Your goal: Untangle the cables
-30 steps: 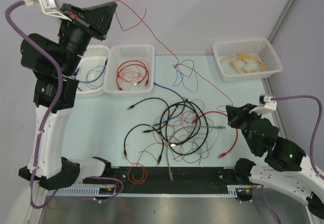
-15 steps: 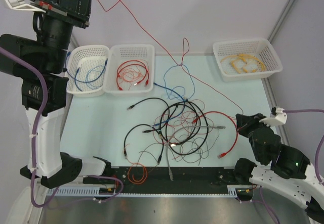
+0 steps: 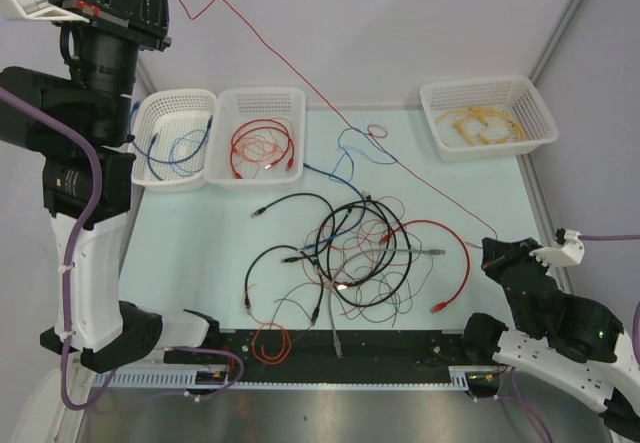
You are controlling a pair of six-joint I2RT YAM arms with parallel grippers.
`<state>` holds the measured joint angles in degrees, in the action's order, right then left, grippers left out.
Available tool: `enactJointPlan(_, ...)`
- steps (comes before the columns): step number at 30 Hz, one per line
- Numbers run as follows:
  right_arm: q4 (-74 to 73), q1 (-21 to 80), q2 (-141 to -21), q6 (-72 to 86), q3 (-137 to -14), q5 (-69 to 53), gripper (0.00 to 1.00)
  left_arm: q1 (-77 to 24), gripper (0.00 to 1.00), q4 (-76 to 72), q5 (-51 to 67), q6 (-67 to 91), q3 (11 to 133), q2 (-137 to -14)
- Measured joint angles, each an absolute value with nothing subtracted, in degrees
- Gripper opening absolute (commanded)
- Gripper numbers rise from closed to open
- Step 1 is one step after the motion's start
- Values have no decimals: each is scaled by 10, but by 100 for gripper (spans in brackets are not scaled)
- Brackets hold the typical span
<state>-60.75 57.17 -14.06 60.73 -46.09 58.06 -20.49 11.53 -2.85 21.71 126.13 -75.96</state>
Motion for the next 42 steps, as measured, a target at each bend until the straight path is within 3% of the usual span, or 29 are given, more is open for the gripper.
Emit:
enactJointPlan(13,-749,664,-116,846,-461,652,0,-205,0,139,-113,174,1261,-745)
enactJointPlan(19,-736,700,-118,804,-461,662,1,-205,0,139,-97,186,1235,-734)
enactJointPlan(20,-721,701,-125,784,-461,662,7,-205,0,138,-87,191,1230,-734)
enactJointPlan(21,-703,701,-134,763,-461,662,27,-205,0,138,-77,198,1222,-734)
enactJointPlan(23,-666,701,-155,722,-461,658,47,-204,0,138,-52,212,1204,-734)
enactJointPlan(24,-645,701,-167,699,-461,654,69,-204,0,138,-41,219,1195,-734)
enactJointPlan(26,-603,702,-186,655,-461,646,88,-205,0,138,-12,234,1171,-733)
enactJointPlan(30,-524,702,-207,564,-461,626,100,-216,0,145,35,252,1140,-735)
enactJointPlan(37,-320,702,-241,387,-461,546,100,-254,0,147,85,255,1138,-738)
enactJointPlan(42,-170,702,-335,277,-470,450,100,-292,0,147,109,257,1138,-744)
